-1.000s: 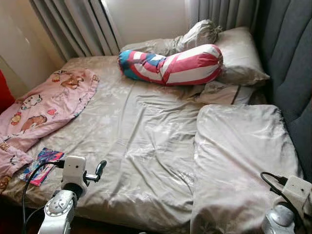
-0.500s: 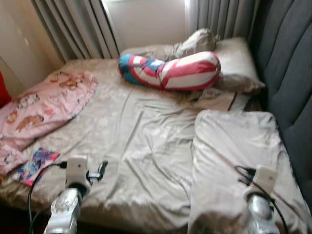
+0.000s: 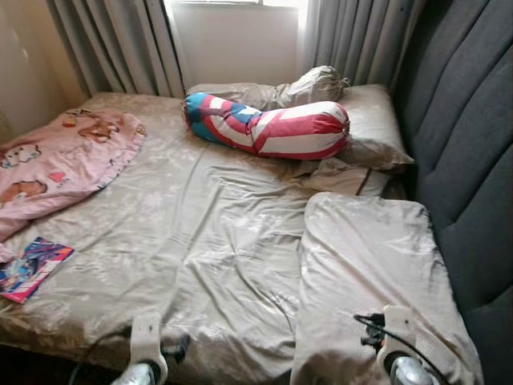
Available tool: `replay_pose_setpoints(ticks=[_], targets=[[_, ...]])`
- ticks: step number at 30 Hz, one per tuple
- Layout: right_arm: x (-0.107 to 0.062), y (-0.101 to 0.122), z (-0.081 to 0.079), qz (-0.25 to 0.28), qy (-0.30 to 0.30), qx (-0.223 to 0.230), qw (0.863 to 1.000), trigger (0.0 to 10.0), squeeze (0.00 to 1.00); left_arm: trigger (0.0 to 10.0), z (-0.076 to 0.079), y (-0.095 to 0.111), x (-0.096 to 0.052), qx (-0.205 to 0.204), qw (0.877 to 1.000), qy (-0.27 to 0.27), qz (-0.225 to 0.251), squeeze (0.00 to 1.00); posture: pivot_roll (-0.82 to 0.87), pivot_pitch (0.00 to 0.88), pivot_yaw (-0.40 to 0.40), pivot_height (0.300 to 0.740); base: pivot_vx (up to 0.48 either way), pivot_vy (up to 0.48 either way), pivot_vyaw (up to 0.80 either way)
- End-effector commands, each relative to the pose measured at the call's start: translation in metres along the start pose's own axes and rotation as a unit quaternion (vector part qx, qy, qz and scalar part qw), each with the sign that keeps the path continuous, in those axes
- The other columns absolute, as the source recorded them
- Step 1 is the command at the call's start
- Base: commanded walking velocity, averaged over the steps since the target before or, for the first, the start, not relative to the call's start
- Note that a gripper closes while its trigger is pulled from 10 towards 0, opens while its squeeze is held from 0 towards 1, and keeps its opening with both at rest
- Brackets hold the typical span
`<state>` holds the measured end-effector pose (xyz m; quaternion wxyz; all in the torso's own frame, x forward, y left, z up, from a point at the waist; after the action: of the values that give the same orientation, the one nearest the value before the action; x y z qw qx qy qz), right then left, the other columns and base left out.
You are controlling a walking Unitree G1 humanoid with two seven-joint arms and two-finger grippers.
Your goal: Clean up the room
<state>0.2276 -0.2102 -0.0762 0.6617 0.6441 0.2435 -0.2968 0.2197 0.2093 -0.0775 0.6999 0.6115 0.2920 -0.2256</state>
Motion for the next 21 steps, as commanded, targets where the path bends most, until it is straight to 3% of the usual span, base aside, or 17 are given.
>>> replay_pose_setpoints(ticks=[1,4,7,13,21], targets=[[0.000,-0.005,-0.004,-0.015,0.013,-0.001,1.000,10.0,0.00,10.0,0.001,-0.009,-0.001,0.007,1.000,0.007,-0.023,0.00,0.00,0.000,-0.053,0.696,0.000,0.000,0.00],[-0.002,-0.017,-0.009,-0.039,0.018,0.011,0.999,10.0,0.00,10.0,0.002,-0.016,-0.002,0.007,0.999,0.013,-0.033,0.00,0.00,0.000,-0.053,0.696,0.000,0.000,0.00],[-0.005,-0.027,-0.013,-0.046,0.016,0.034,0.998,10.0,0.00,10.0,0.007,-0.031,-0.007,0.038,0.998,0.001,-0.049,0.00,0.01,0.000,-0.048,0.716,0.000,0.000,0.00],[-0.014,-0.056,-0.019,-0.094,0.024,0.036,0.995,10.0,0.00,10.0,0.002,-0.029,-0.006,0.038,0.998,0.019,-0.052,0.00,0.00,0.000,-0.030,0.740,0.000,0.000,0.00],[-0.017,-0.062,-0.016,-0.100,0.018,0.037,0.994,10.0,0.00,10.0,-0.009,-0.040,-0.011,0.043,0.996,0.029,-0.073,0.00,-0.03,0.000,-0.012,0.740,0.000,0.000,0.00]])
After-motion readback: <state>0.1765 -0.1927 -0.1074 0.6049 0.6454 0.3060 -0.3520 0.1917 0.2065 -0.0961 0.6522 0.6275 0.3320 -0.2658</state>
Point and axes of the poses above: a point about 5 cm out from each wrist's last joint towards the gripper, its own x axis pointing out of the wrist towards the gripper, its own y axis along the axis of the wrist's last joint, z = x × y, the point moved 2 cm from there along x, pointing out of the wrist towards the gripper, and after that the axes turned 4 degrees about -x, right-handed, at the moved point
